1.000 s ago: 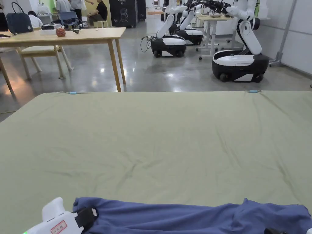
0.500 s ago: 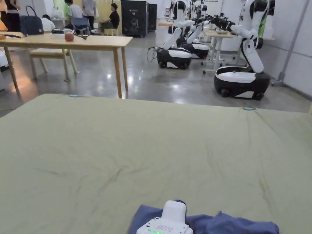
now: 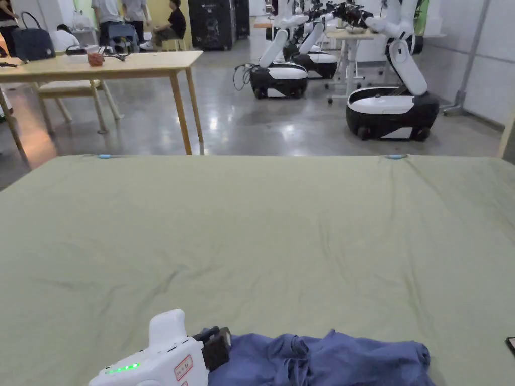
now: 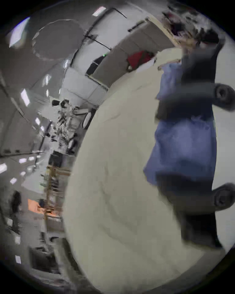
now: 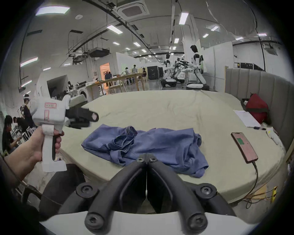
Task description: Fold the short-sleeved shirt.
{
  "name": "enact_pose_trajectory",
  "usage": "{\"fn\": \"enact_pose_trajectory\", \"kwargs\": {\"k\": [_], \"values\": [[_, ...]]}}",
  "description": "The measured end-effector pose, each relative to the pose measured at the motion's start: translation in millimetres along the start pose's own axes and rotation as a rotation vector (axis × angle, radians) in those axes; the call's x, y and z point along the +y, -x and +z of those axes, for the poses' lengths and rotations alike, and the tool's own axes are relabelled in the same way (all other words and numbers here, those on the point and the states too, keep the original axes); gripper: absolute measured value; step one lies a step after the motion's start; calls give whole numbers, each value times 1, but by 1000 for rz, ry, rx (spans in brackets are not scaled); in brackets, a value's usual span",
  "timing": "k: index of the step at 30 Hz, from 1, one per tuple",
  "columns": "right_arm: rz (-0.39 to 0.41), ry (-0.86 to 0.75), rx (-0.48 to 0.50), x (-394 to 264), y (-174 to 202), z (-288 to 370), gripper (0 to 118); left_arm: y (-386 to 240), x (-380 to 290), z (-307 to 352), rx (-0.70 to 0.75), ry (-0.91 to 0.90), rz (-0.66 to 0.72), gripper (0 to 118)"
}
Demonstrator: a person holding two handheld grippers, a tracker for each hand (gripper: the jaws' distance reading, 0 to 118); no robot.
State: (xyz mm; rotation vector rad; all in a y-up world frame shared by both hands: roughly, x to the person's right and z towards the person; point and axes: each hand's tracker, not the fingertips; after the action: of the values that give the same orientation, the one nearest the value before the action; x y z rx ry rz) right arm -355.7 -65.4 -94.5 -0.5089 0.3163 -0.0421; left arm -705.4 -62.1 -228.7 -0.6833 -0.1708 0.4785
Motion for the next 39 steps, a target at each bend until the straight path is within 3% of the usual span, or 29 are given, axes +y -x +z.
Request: {"fn": "enact_pose_trajectory", "kwargs": {"k": [3,6,8,12,17,20,21,23,24,25,30,31,32,35,36,37,38,39], "values": [[-23,10,2,-2,-2,-2,1,-32,-26,-29,28,128,-168,7],[-43,3,-10,-2,-5,3,1,-67,-53,-43,-153,180,-164,7],[-64,7,-19,-4,-9,5,1,-87,-66,-62,-130,274,-195,7],[-77,19,-55,-5,-16,8,1,-86,-71,-62,-137,218,-184,7],[-74,24,-64,-1,-10,2,1,-58,-38,-4,-163,34,-181,7],[-60,20,-43,2,1,-10,1,-13,-9,24,-137,-15,-49,8],[-50,19,-30,2,5,-14,1,5,-2,32,-141,-29,2,26],[-44,26,8,1,12,-23,1,35,3,38,-126,-37,24,108],[-58,32,29,1,16,-28,1,53,3,38,-119,-29,41,118],[-72,41,45,2,18,-31,1,72,4,41,-128,-73,81,118],[-50,61,52,-1,34,-38,1,157,-19,-12,-320,149,517,118],[-41,65,50,-1,35,-39,1,164,-26,-21,-395,135,552,118],[-29,70,44,-2,37,-38,1,155,-29,-18,-487,5,509,118],[-25,76,28,-2,36,-35,1,136,-21,-49,-570,155,524,116],[-28,83,18,-2,35,-35,1,120,-22,-55,-556,175,503,106],[-29,87,12,-1,34,-35,1,108,-22,-58,-509,192,469,73],[-28,89,0,0,34,-34,1,100,-22,-59,-466,191,428,17],[-29,87,-12,1,33,-33,1,97,-26,-65,-430,202,457,15]]}}
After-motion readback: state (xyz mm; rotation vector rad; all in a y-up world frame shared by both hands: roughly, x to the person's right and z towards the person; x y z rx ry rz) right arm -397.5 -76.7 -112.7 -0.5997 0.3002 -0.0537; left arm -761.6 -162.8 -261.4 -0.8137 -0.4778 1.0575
